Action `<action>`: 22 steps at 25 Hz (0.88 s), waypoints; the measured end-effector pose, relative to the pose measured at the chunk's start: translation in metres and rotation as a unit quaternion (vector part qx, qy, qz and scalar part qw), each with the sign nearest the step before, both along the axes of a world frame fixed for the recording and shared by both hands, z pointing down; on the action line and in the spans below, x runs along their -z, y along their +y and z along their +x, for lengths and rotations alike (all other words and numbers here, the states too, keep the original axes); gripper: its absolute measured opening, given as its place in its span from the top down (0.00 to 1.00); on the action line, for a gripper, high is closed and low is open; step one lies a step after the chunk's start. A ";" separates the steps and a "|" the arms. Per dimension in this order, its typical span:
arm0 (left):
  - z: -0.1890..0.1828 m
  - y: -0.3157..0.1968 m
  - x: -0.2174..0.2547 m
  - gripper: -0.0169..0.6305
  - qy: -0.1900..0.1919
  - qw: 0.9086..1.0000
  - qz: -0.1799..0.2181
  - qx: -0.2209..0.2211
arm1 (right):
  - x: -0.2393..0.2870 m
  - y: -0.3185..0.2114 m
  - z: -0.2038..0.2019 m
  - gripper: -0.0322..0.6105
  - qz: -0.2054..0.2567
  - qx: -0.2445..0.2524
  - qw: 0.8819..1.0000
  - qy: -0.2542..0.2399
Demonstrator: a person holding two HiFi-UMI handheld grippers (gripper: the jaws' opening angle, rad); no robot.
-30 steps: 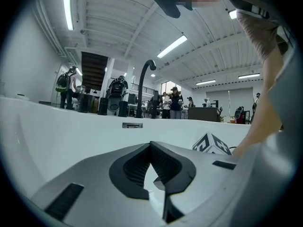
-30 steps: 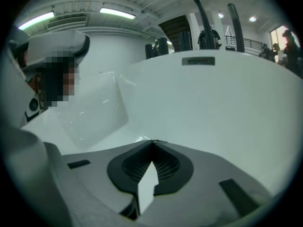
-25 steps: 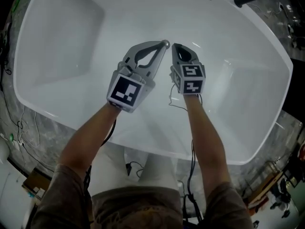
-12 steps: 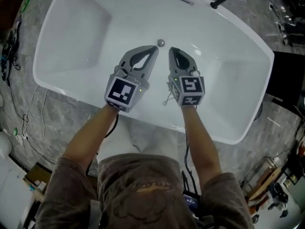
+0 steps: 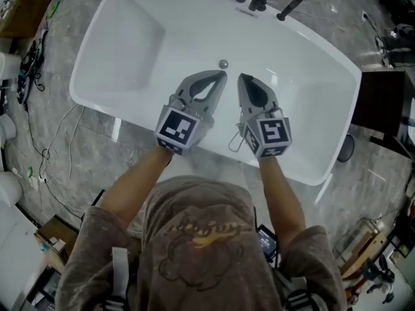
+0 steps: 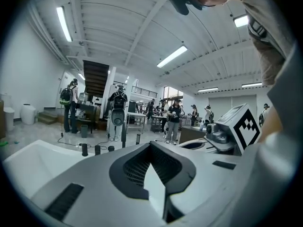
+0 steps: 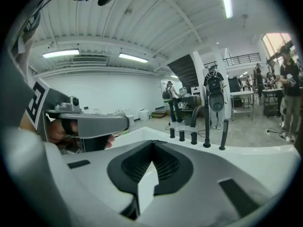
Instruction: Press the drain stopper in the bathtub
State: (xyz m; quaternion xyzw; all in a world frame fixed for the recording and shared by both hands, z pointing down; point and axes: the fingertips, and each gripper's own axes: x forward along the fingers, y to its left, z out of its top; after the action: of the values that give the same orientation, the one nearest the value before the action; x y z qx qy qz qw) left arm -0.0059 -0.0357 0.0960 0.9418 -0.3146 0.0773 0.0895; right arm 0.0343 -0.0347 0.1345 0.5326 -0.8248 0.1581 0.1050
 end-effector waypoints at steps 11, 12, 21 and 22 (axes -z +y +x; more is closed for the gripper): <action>0.000 0.053 0.080 0.97 0.021 1.000 0.009 -0.013 | 0.089 0.063 -0.001 0.95 0.039 0.037 0.998 -0.028; -0.002 0.057 0.086 0.97 0.024 1.000 0.009 -0.014 | 0.097 0.067 -0.001 0.95 0.045 0.038 0.998 -0.032; -0.008 0.099 0.117 0.97 0.018 0.998 0.045 -0.050 | 0.145 0.111 -0.016 0.95 0.081 0.077 0.993 -0.043; -0.008 0.103 0.121 0.97 0.019 0.997 0.047 -0.052 | 0.149 0.116 -0.018 0.95 0.086 0.083 0.992 -0.045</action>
State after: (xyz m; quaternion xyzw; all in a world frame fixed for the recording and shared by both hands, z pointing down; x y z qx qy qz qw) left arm -0.0136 0.0674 -0.0245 0.9614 -0.2669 0.0486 0.0468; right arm 0.0163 0.0815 -0.0143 0.4617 -0.8806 0.1010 0.0348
